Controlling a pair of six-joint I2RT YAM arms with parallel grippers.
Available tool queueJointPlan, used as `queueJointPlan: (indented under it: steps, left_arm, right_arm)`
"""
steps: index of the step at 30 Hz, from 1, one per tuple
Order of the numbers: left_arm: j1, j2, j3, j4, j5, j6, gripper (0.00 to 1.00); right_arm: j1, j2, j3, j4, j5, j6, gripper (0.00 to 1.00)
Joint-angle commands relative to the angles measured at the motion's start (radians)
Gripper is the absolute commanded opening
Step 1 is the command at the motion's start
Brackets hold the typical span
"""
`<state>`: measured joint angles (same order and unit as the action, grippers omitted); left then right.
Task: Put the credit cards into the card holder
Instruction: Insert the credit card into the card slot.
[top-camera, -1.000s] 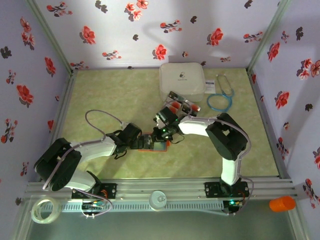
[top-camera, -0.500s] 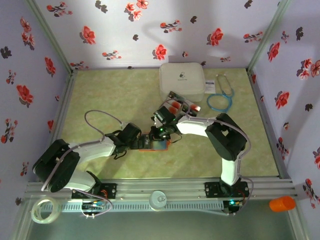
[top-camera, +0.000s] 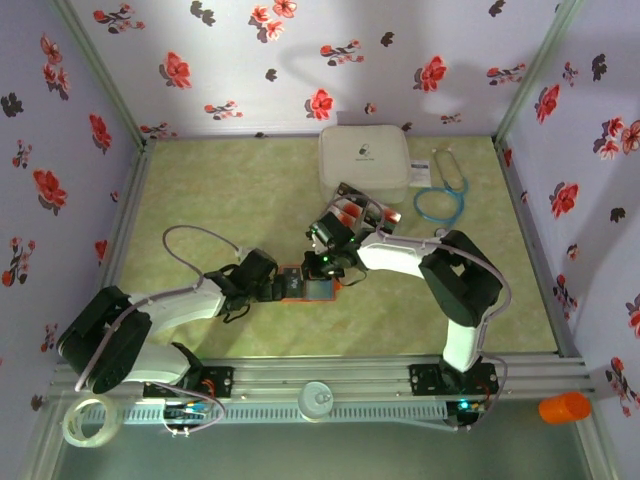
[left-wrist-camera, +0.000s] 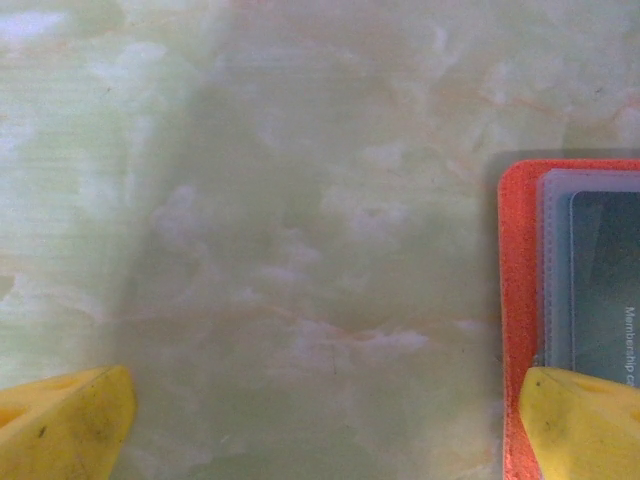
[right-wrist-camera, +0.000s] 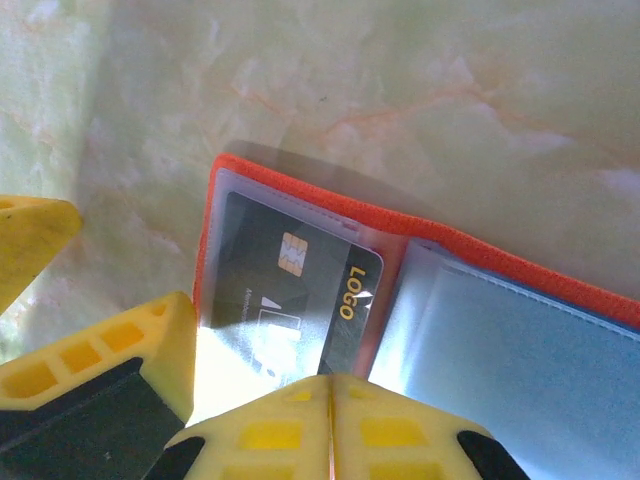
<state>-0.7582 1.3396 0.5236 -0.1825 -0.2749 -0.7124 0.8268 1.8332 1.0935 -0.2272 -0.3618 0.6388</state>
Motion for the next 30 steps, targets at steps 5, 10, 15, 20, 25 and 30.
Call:
queueJointPlan:
  steps: [5,10,15,20,25,30]
  left_arm:
    - [0.019,0.022,-0.036,-0.025,-0.028,-0.027,1.0]
    - [0.019,0.027,-0.036,-0.018,-0.026,-0.02,1.0]
    - [0.02,0.032,-0.033,-0.013,-0.024,-0.012,1.0]
    - [0.02,0.037,-0.035,-0.005,-0.02,-0.01,1.0]
    - [0.02,0.036,-0.036,0.001,-0.018,-0.008,1.0]
    - [0.02,0.03,-0.027,-0.007,-0.018,-0.007,1.0]
  right_arm:
    - [0.013,0.032,-0.006,-0.009,0.018,0.011,0.1]
    - [0.014,0.052,-0.003,-0.006,0.021,0.011,0.09]
    - [0.019,0.081,0.013,-0.01,0.016,0.01,0.09]
    - [0.035,0.106,0.041,-0.031,0.012,0.0,0.08]
    - [0.042,0.117,0.051,-0.034,0.012,0.001,0.08]
    - [0.043,0.098,0.057,-0.044,0.011,0.002,0.08]
